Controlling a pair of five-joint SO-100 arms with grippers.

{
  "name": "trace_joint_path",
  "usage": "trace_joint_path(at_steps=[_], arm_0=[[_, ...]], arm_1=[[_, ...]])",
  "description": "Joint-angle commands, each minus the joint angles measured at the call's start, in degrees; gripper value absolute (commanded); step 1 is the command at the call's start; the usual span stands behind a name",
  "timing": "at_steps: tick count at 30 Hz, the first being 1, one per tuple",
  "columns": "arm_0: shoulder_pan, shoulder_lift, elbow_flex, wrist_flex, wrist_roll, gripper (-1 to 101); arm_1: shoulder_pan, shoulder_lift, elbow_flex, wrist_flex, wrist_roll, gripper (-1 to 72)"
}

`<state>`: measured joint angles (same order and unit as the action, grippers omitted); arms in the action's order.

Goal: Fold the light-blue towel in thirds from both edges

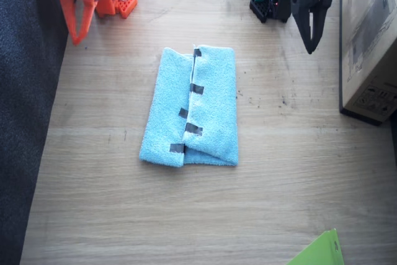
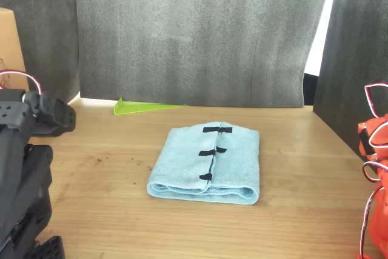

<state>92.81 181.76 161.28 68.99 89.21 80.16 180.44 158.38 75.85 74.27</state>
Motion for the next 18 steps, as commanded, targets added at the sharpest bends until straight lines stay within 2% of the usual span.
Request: trace_joint_path(at_steps=[1,5,6,15,18], arm_0=[[1.1,0.4,0.0,0.1,0.4,2],[1.0,0.4,-0.1,0.4,0.4,0],[1.0,0.4,-0.1,0.4,0.5,0],[0.8,0.4,-0.1,0.4,0.6,0],[0.8,0.4,-0.1,0.4,0.6,0]], arm_1=[[-0.7,0.1,0.5,0.8,2.6,1.2],[-2.3,0.0,0.4,1.0,4.6,1.9],[-2.3,0.0,0.4,1.1,4.5,0.0],[-0.4,0.0,-0.1,3.8,-0.6,0.0],[-2.9,0.0,-0.1,3.0,1.3,0.0]])
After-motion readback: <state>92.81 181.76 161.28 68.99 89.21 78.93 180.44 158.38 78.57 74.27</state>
